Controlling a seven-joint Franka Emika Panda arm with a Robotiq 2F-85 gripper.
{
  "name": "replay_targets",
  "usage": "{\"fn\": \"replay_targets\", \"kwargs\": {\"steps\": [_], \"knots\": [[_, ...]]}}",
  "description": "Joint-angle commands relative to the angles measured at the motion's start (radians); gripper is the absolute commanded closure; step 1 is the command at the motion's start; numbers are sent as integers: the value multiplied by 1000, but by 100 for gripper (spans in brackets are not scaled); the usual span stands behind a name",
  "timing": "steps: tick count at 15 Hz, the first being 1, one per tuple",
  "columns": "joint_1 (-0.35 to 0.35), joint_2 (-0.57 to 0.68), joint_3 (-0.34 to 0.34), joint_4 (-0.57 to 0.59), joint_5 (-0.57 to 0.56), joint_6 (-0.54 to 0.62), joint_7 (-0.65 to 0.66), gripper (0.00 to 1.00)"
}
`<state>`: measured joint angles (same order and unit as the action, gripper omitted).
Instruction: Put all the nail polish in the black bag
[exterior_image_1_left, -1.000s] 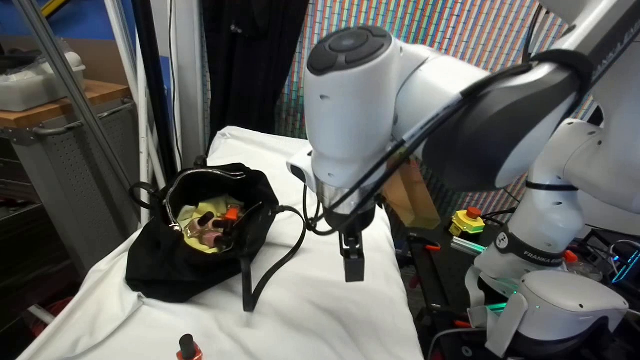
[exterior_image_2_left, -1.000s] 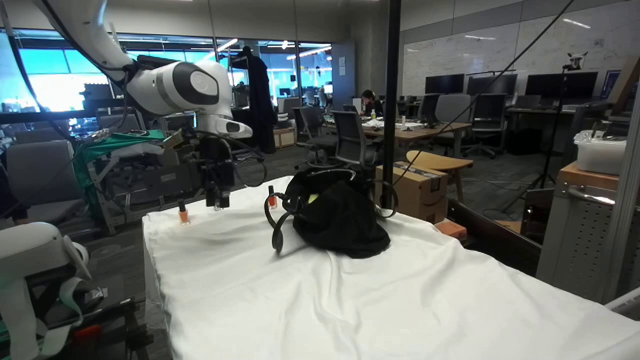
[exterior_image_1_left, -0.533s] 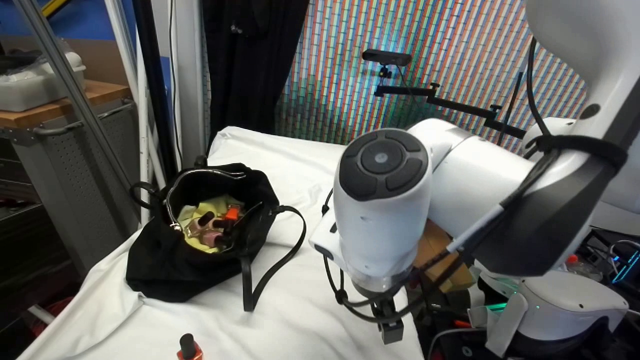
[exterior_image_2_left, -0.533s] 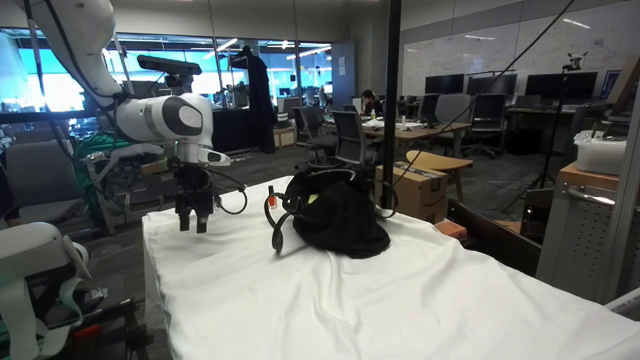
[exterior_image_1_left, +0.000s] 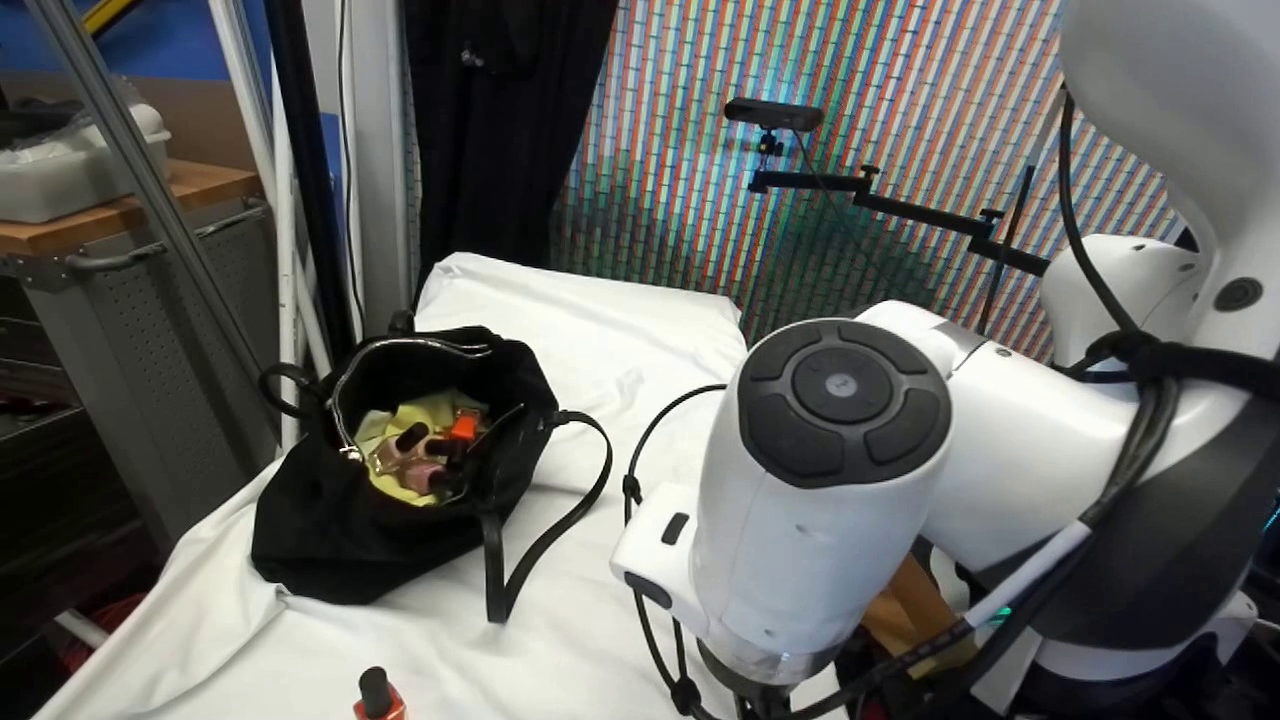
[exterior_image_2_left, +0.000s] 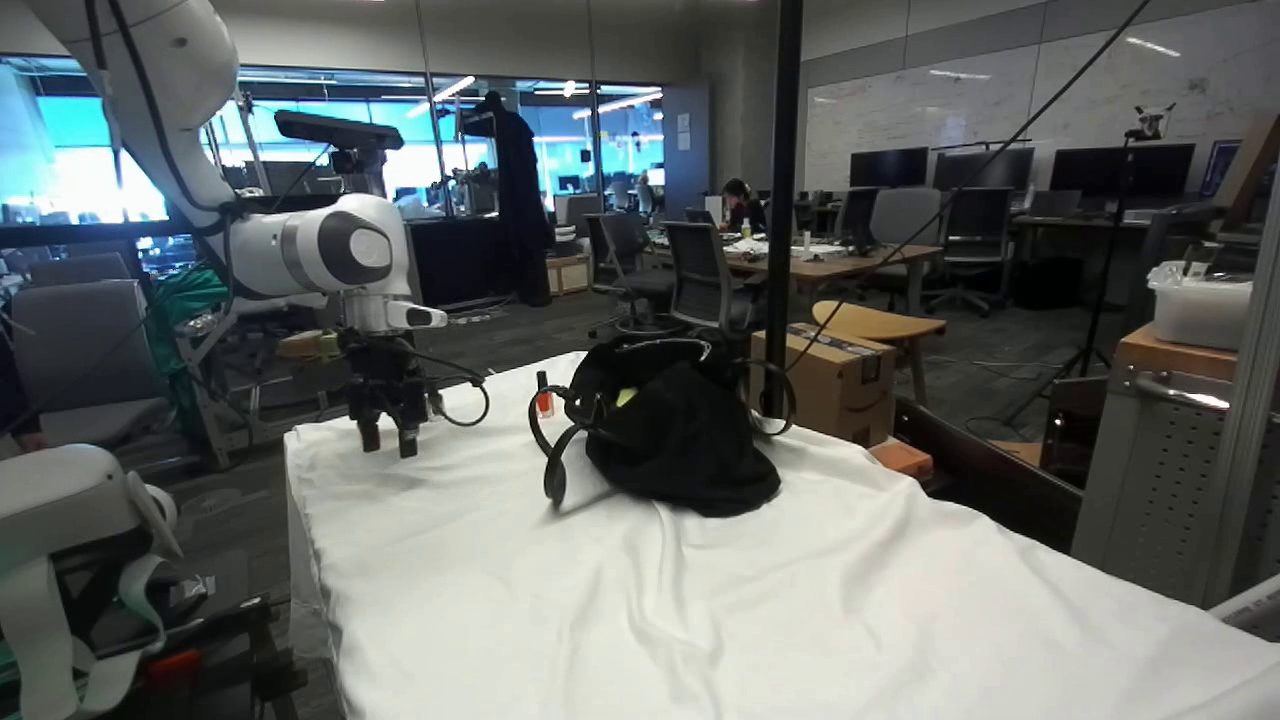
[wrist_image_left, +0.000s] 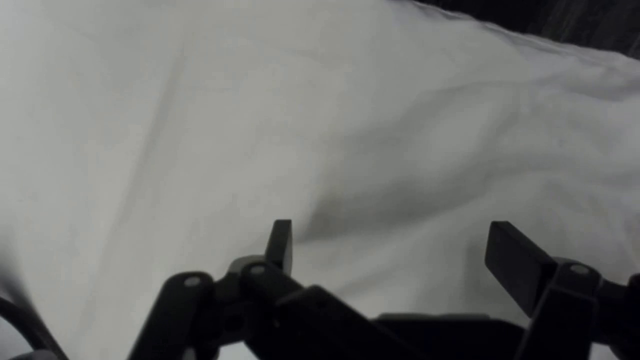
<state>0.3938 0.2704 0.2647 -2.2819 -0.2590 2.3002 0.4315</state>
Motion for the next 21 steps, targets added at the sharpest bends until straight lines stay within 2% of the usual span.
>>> {"fn": "replay_targets", "kwargs": {"steps": [1, 7, 15, 21], "knots": [[28, 24, -22, 40, -41, 74, 58, 0], [58, 63, -48, 95, -66, 160, 131, 0], [140, 75, -54, 136, -60, 136, 311, 0], [172, 87, -38, 161, -43, 99, 382, 0]]}}
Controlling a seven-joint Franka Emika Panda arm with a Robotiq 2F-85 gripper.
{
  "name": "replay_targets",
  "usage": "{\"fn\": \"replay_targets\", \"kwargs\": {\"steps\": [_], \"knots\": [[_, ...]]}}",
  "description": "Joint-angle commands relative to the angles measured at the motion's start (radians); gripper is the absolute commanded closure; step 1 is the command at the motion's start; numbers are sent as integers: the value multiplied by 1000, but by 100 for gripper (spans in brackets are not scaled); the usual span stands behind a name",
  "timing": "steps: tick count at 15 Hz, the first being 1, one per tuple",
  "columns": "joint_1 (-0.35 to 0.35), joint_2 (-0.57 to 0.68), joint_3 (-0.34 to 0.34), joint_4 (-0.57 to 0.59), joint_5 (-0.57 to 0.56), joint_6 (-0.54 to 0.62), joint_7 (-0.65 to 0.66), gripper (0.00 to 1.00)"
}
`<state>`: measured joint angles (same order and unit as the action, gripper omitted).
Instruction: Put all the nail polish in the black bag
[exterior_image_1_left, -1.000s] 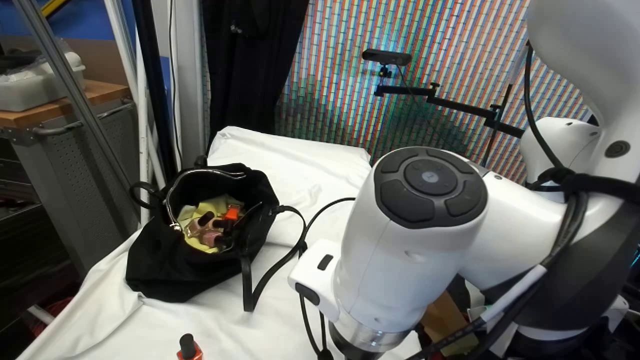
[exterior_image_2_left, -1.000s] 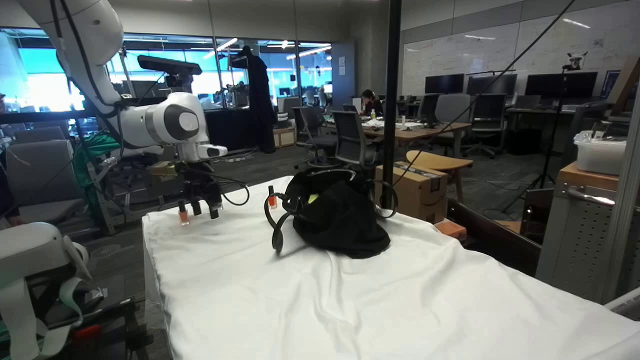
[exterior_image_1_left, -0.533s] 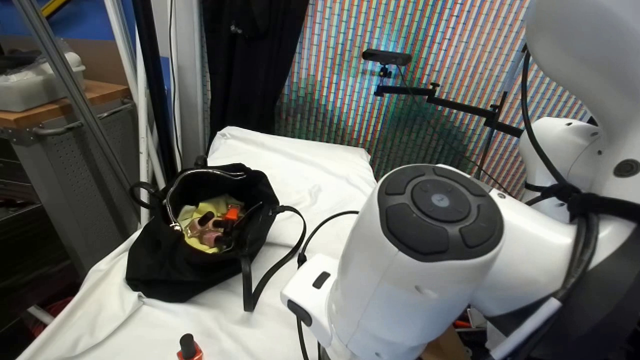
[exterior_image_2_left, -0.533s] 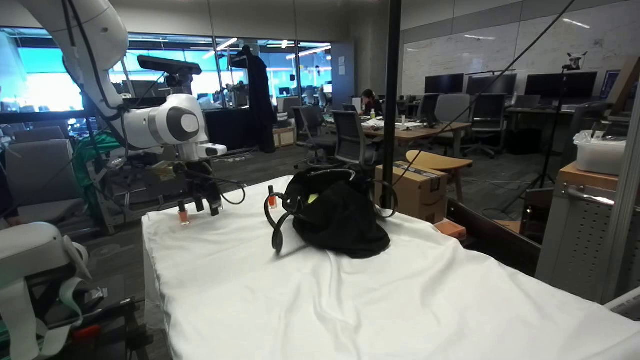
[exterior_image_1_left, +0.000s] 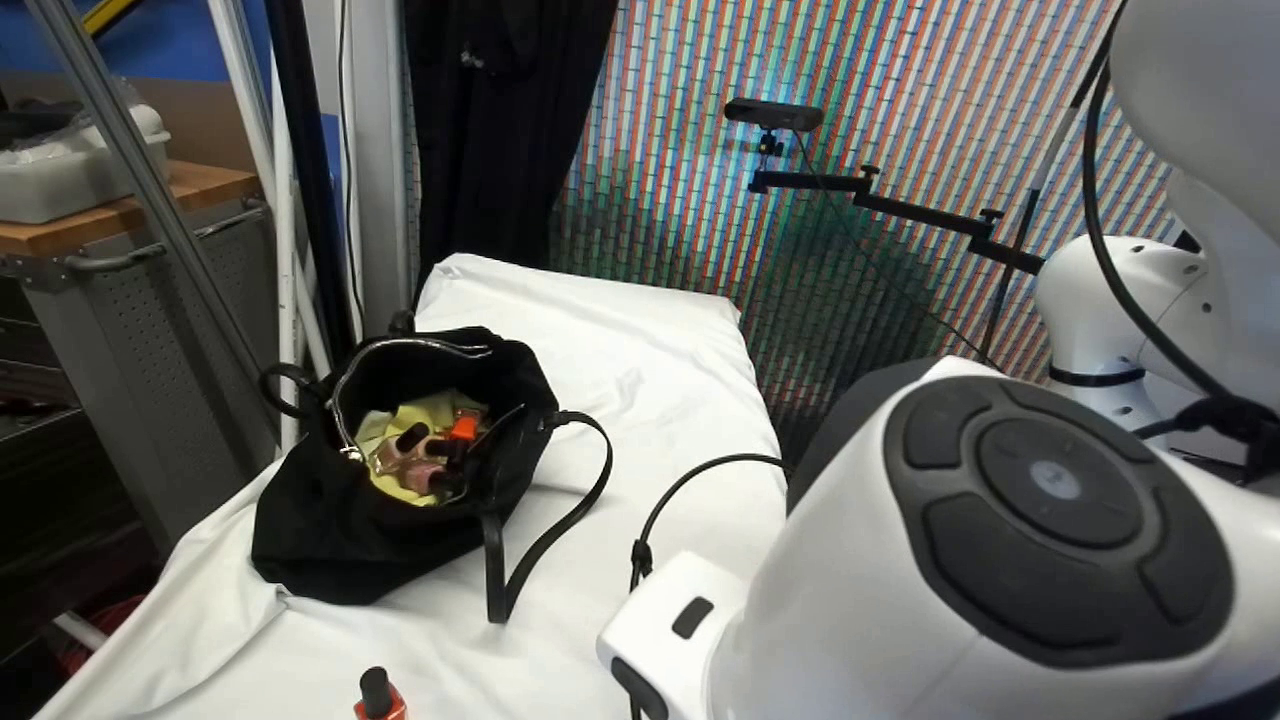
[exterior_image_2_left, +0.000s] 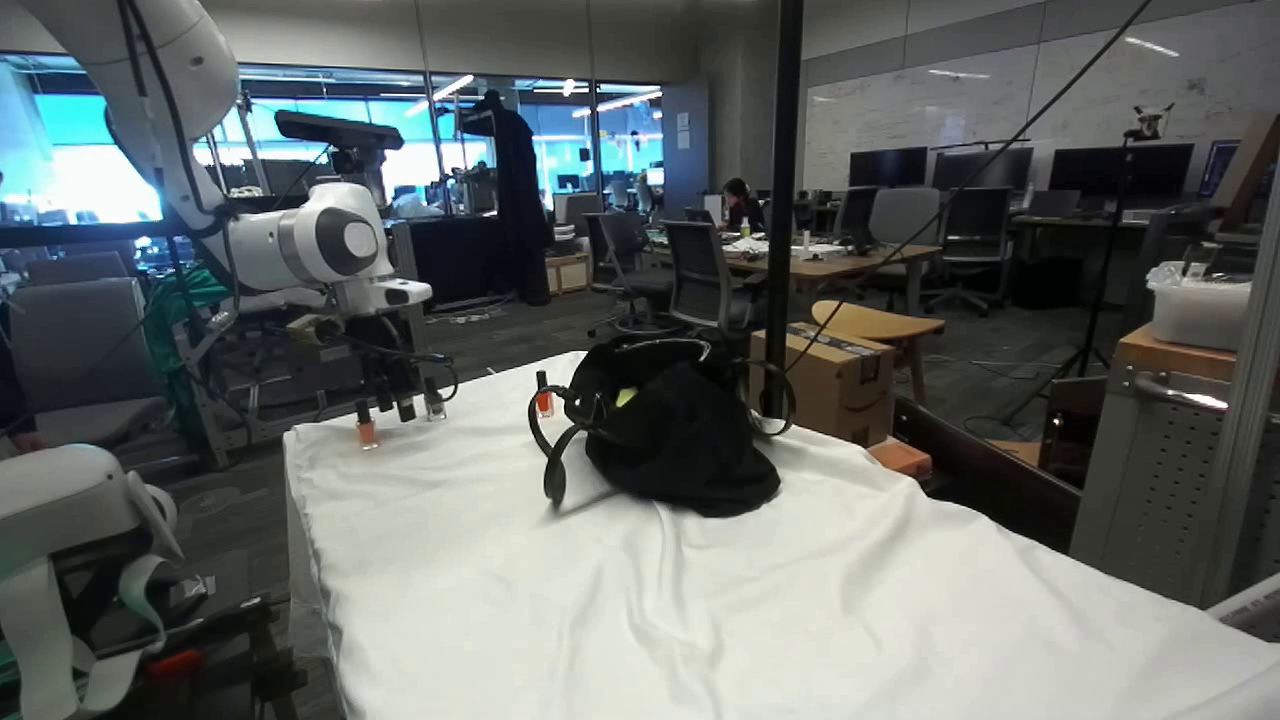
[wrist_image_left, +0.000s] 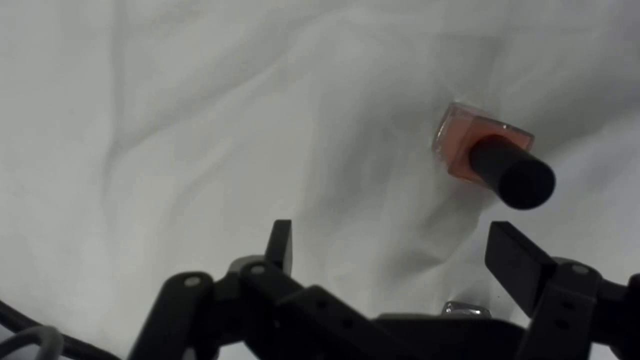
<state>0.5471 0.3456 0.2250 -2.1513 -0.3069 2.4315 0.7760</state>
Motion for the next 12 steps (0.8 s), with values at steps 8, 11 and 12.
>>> {"fn": "replay_targets", "kwargs": {"steps": [8, 11, 12], "knots": [[38, 14, 28, 20, 40, -15, 43, 0], [42, 15, 35, 15, 48, -14, 38, 0], [41, 15, 36, 12, 53, -9, 35, 0]]}}
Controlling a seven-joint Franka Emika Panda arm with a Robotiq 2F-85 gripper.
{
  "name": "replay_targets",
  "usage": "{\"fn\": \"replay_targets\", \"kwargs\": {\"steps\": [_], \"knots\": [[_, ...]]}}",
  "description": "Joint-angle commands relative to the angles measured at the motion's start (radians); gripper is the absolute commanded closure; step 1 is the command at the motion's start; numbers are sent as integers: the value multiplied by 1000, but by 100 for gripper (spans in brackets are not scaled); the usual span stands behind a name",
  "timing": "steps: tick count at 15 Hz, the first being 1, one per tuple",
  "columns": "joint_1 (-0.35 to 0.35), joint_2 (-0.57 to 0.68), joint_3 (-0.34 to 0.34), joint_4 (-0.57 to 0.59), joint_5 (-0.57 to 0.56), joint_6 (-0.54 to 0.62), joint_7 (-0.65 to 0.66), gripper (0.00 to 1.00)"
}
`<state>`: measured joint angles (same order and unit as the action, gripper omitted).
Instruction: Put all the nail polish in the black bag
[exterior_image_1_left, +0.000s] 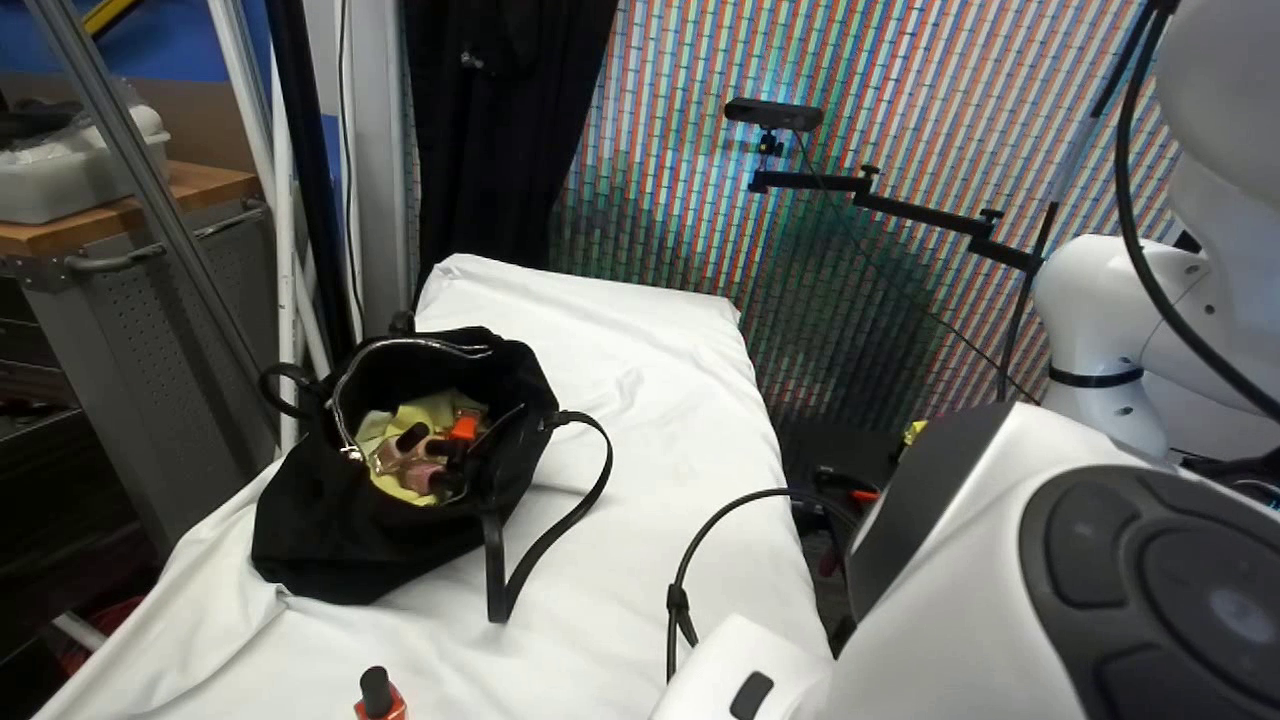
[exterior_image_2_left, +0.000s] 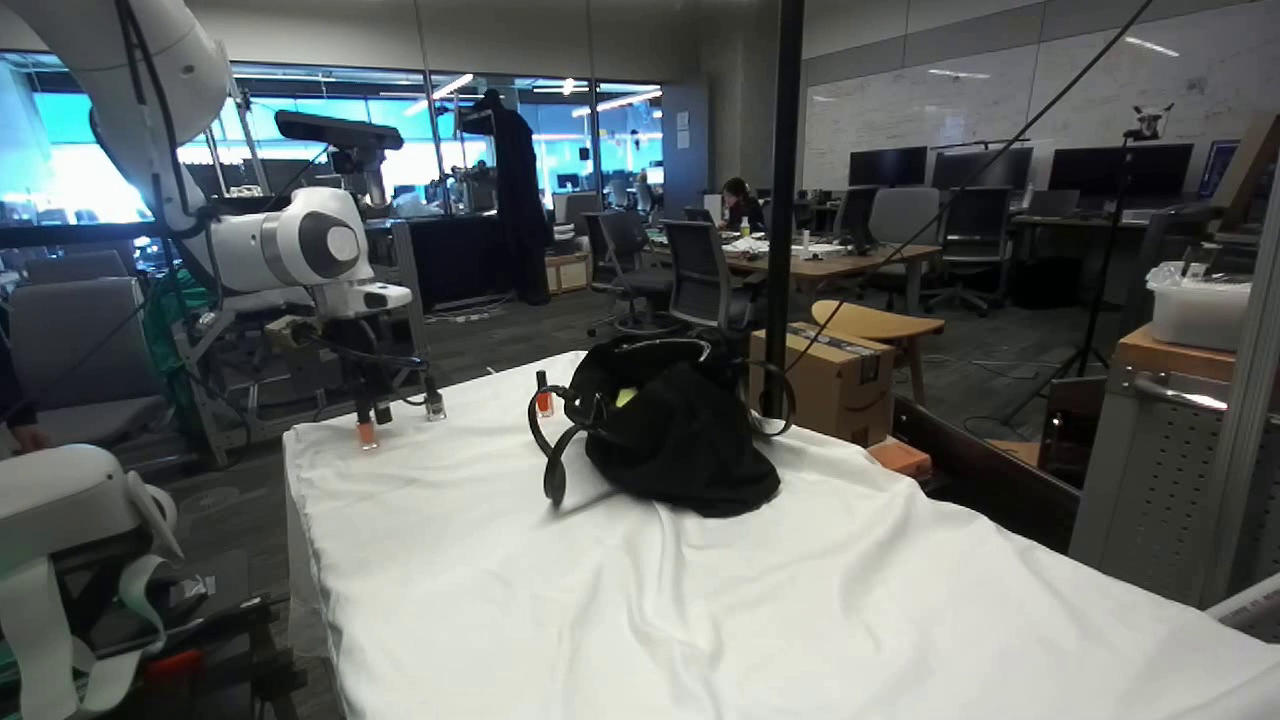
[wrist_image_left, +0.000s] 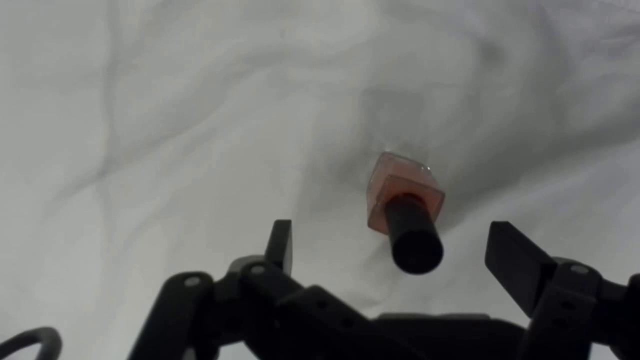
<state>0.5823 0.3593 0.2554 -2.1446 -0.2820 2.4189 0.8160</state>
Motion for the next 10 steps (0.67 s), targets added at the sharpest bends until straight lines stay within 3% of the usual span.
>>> {"fn": "replay_targets", "kwargs": {"steps": [1, 10], "knots": [[5, 1, 8, 2, 33, 11, -8, 0], [-5, 4, 16, -30, 69, 69, -40, 0]]}}
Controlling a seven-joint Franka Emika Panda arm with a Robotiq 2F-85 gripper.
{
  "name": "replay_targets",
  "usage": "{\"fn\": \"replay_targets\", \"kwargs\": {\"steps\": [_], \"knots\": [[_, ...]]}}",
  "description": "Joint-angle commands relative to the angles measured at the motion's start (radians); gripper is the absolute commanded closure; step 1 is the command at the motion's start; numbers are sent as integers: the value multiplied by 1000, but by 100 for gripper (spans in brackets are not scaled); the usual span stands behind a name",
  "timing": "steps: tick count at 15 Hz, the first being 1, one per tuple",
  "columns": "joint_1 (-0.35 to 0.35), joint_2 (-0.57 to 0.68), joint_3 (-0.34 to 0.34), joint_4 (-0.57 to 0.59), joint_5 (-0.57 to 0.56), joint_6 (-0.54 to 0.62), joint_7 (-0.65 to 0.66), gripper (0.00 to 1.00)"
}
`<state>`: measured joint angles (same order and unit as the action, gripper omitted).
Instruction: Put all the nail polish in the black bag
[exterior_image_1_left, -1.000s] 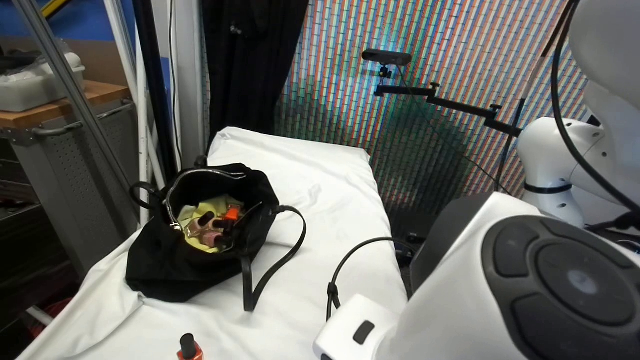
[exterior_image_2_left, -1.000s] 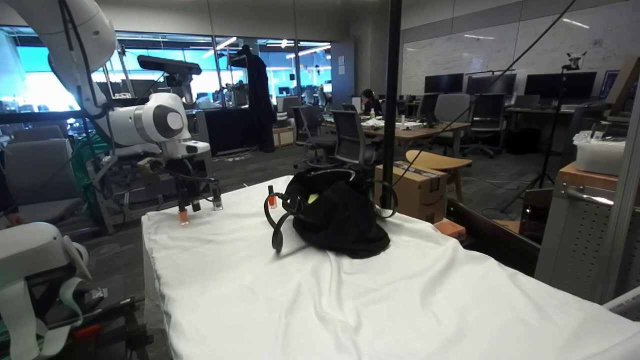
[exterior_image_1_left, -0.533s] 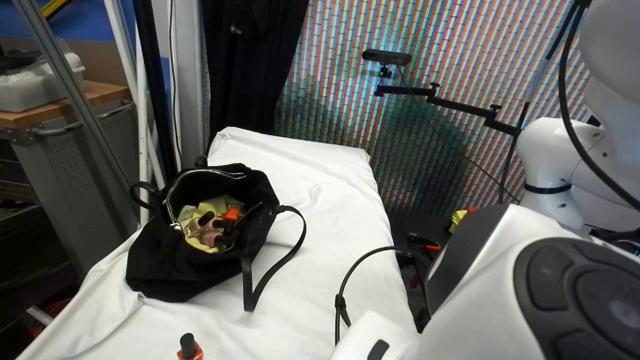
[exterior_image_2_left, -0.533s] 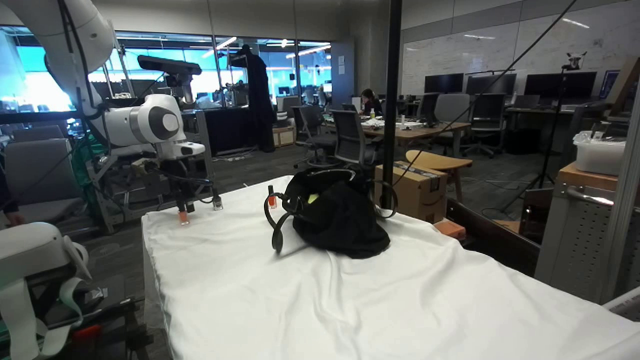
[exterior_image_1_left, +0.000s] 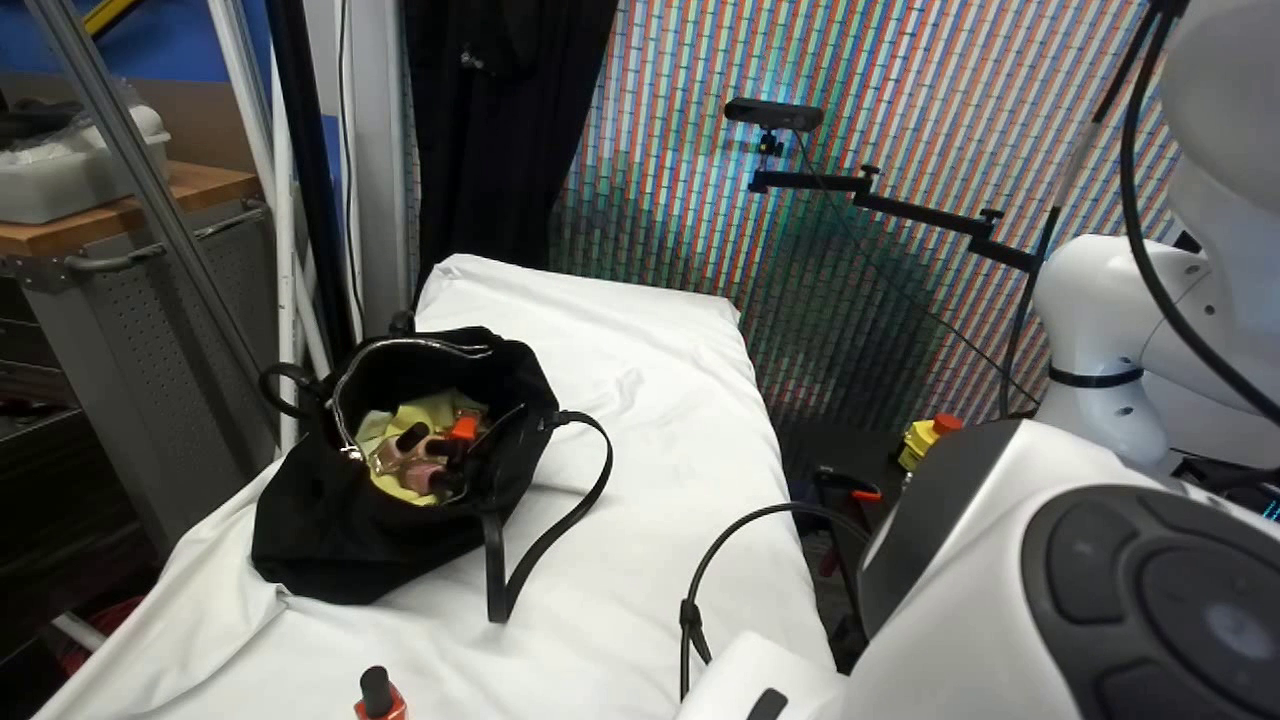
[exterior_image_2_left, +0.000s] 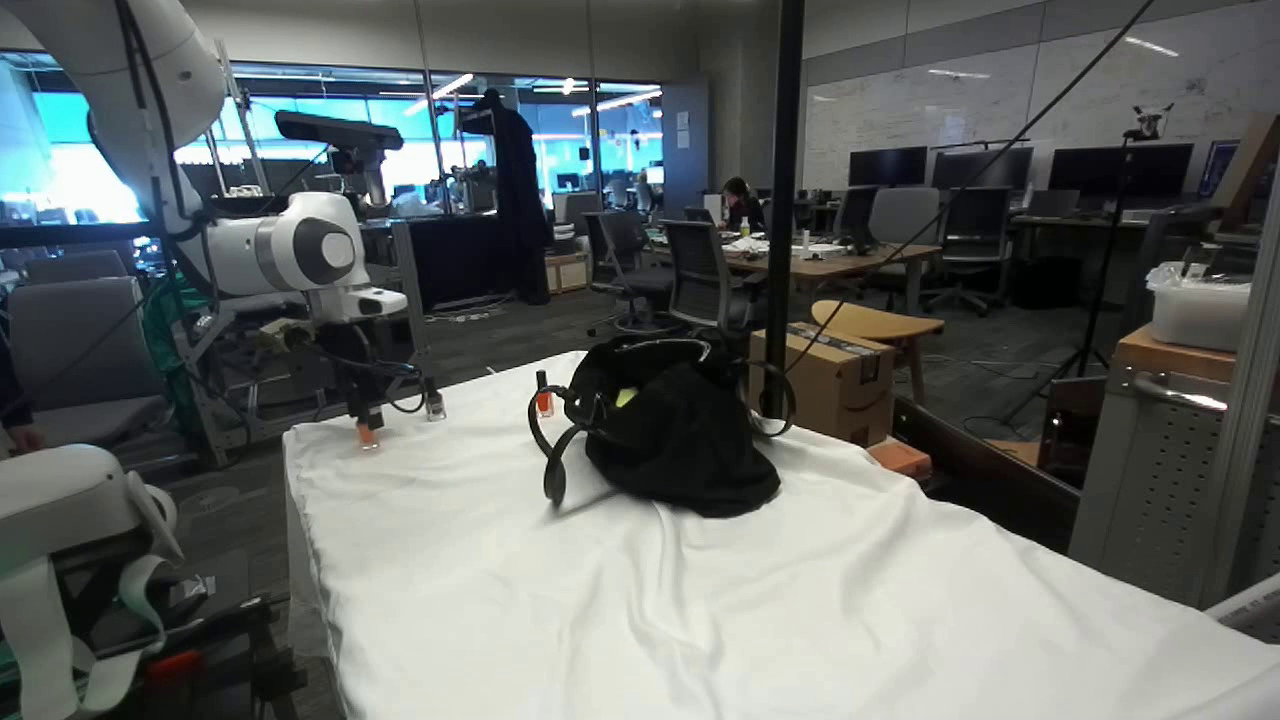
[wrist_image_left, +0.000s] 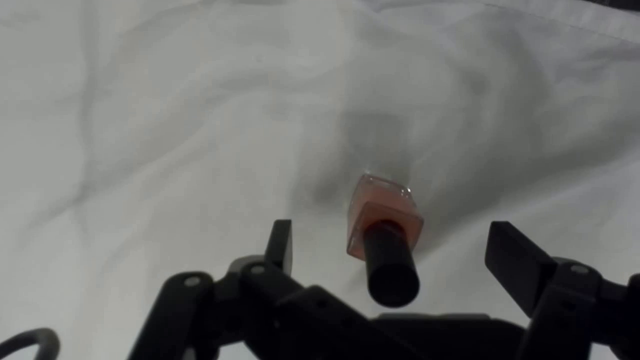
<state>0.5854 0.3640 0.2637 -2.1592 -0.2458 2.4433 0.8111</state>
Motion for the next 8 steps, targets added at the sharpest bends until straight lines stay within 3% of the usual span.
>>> {"fn": "replay_targets", "kwargs": {"steps": [1, 8], "knots": [[-9, 2, 8, -19, 36, 51, -40, 0], [-20, 25, 11, -29, 80, 68, -98, 0]]}}
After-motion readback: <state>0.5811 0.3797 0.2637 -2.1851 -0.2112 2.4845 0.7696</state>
